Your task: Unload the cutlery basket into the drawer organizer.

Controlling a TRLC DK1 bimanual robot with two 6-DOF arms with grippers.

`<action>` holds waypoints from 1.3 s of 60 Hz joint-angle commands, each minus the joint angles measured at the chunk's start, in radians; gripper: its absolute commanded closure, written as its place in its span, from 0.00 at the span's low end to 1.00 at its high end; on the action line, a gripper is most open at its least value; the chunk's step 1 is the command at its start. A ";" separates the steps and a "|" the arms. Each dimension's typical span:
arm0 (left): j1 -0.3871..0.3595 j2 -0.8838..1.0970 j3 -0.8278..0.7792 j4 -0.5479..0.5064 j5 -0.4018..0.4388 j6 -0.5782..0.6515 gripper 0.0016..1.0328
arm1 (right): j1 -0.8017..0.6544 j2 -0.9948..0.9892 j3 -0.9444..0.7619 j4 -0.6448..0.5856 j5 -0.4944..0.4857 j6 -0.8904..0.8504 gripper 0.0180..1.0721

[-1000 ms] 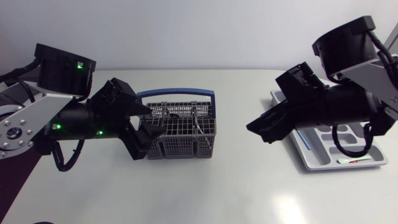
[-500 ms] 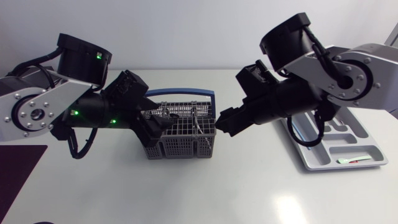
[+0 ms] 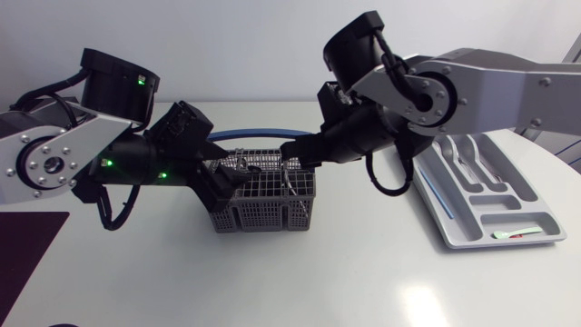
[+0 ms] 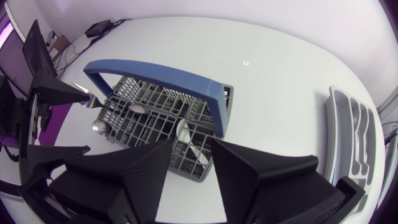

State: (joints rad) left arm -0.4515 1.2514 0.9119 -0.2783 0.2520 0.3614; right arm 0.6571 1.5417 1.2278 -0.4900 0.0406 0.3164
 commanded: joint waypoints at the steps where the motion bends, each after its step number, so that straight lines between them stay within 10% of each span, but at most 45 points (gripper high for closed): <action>1: 0.010 0.023 -0.001 0.018 -0.002 -0.013 0.05 | 0.019 0.041 0.027 0.016 0.019 0.067 0.70; 11: 0.008 0.048 -0.013 0.056 0.007 0.008 0.05 | 0.022 0.090 0.064 -0.007 0.022 0.099 0.58; 78: 0.071 0.175 -0.065 0.252 0.145 0.166 0.05 | 0.104 0.287 0.176 -0.030 0.170 0.280 0.66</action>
State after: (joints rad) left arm -0.3889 1.4017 0.8555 -0.0242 0.3889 0.5026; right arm 0.7506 1.7988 1.3754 -0.5083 0.1947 0.5571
